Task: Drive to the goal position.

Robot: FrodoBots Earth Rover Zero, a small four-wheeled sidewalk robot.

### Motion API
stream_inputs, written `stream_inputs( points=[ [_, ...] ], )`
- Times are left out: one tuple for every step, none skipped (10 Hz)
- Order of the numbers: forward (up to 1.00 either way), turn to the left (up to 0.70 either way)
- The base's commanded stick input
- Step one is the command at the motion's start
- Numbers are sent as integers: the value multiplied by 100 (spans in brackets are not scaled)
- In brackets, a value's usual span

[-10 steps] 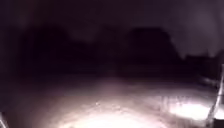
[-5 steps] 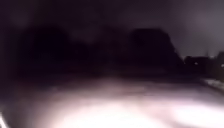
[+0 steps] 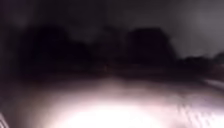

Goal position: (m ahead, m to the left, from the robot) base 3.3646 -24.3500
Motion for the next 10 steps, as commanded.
stream_inputs(
  points=[
    [70,0],
    [70,0],
    [70,-5],
    [70,-35],
    [70,-35],
    [70,-30],
    [70,0],
    [70,0],
    [70,0],
    [70,0]
  ],
)
